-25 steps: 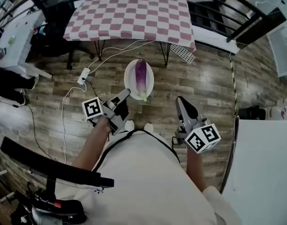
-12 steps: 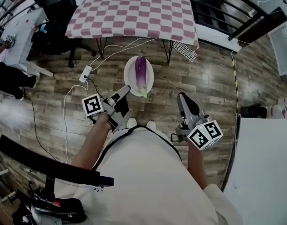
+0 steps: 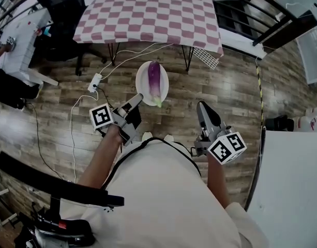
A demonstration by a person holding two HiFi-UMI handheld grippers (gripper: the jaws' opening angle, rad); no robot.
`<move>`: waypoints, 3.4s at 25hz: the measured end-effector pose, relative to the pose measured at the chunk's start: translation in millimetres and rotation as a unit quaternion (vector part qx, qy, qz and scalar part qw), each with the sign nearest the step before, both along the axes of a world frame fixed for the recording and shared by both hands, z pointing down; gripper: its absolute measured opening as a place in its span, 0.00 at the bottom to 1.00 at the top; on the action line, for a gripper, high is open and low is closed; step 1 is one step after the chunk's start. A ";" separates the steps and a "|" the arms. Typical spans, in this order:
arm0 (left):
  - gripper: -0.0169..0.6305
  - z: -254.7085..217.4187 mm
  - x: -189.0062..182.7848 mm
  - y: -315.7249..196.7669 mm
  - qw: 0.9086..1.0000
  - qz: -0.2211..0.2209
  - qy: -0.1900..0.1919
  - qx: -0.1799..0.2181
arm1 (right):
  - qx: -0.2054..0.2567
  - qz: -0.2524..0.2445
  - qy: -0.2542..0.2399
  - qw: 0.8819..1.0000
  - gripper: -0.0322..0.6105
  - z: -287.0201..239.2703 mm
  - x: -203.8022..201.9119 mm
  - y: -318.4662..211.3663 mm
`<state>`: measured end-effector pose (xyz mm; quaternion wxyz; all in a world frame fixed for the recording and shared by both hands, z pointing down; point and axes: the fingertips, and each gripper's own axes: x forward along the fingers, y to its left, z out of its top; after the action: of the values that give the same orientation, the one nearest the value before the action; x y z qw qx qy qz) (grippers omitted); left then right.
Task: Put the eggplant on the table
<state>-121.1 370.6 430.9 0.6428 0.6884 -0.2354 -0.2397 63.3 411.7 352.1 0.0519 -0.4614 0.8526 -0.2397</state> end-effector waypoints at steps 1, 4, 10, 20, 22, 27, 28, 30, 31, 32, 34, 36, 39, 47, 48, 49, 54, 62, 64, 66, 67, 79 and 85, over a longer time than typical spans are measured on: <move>0.08 0.9 -4.5 -1.2 1.000 -0.001 0.000 0.000 | 0.000 0.000 -0.001 1.000 0.06 0.9 -4.0 -1.5; 0.08 2.9 -18.4 -3.9 1.000 -0.004 -0.002 0.000 | -0.001 -0.003 -0.001 1.000 0.06 1.2 -17.4 -5.4; 0.08 5.5 -42.9 -7.2 1.000 -0.017 0.000 0.001 | -0.006 -0.009 0.003 1.000 0.06 5.7 -39.2 -8.0; 0.08 10.7 -70.7 -11.8 1.000 -0.031 -0.002 -0.002 | -0.012 -0.022 0.010 1.000 0.06 8.7 -65.3 -10.9; 0.08 10.0 -72.4 -12.9 1.000 -0.031 -0.002 0.000 | -0.011 -0.023 0.010 1.000 0.06 8.7 -67.4 -11.9; 0.08 10.6 -69.8 -17.5 0.999 -0.033 -0.002 0.002 | -0.012 -0.022 0.005 1.000 0.06 12.8 -64.2 -15.6; 0.08 10.9 -68.4 -19.0 0.999 -0.033 -0.002 0.002 | -0.014 -0.022 0.004 1.000 0.06 14.5 -62.8 -17.5; 0.08 12.4 -64.5 -23.6 0.999 -0.034 -0.003 0.000 | -0.016 -0.023 0.002 1.000 0.06 16.8 -59.4 -23.5; 0.08 13.2 -61.8 -27.0 0.999 -0.034 -0.004 -0.001 | -0.016 -0.025 0.002 1.000 0.06 17.1 -57.4 -27.7; 0.08 13.7 -58.7 -30.9 0.999 -0.034 -0.004 -0.001 | -0.015 -0.026 0.002 1.000 0.06 17.2 -55.3 -32.3; 0.08 13.9 -51.1 -39.5 0.999 -0.034 -0.003 -0.002 | -0.016 -0.028 0.000 0.999 0.06 18.4 -49.3 -41.9; 0.08 14.2 -43.5 -49.7 0.999 -0.033 -0.004 -0.001 | -0.018 -0.029 -0.001 0.999 0.06 21.6 -42.4 -52.4; 0.08 13.6 -33.9 -68.8 0.999 -0.034 -0.003 0.001 | -0.020 -0.035 0.001 0.999 0.06 25.3 -34.8 -72.5; 0.08 4.9 -6.8 -132.4 0.999 -0.049 -0.003 0.001 | -0.016 -0.056 -0.001 0.998 0.06 16.8 -11.6 -144.6; 0.08 1.9 -3.8 -141.8 0.999 -0.052 -0.003 0.003 | -0.015 -0.059 -0.001 0.998 0.06 14.7 -8.9 -154.7; 0.08 -1.0 -0.7 -150.8 0.999 -0.054 -0.003 0.004 | -0.014 -0.062 -0.002 0.998 0.06 12.6 -6.2 -164.1; 0.08 -6.6 14.8 -185.5 0.998 -0.064 -0.003 0.005 | -0.015 -0.073 -0.003 0.997 0.06 10.4 9.7 -201.4; 0.08 -5.9 37.5 -226.9 0.997 -0.077 -0.007 0.002 | -0.021 -0.088 -0.006 0.996 0.06 17.0 32.6 -247.7; 0.08 -4.4 42.3 -235.3 0.997 -0.078 -0.010 0.000 | -0.022 -0.091 -0.006 0.996 0.06 17.3 36.9 -257.0; 0.08 -4.0 47.5 -244.9 0.997 -0.080 -0.012 0.000 | -0.023 -0.094 -0.009 0.995 0.06 17.1 41.9 -267.2; 0.08 -4.4 50.5 -249.7 0.997 -0.081 -0.011 0.001 | -0.023 -0.095 -0.010 0.995 0.06 17.6 44.8 -272.3; 0.08 -0.8 83.7 -295.2 0.995 -0.098 -0.010 -0.001 | -0.028 -0.115 -0.012 0.993 0.06 26.1 77.3 -323.1; 0.08 6.5 97.6 -306.6 0.994 -0.108 -0.012 -0.002 | -0.030 -0.125 -0.010 0.992 0.06 36.7 94.2 -339.3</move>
<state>-23.5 63.9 437.4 0.6111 0.6608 -0.3170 -0.2990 157.5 72.4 388.8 0.0165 -0.3504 0.8952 -0.2748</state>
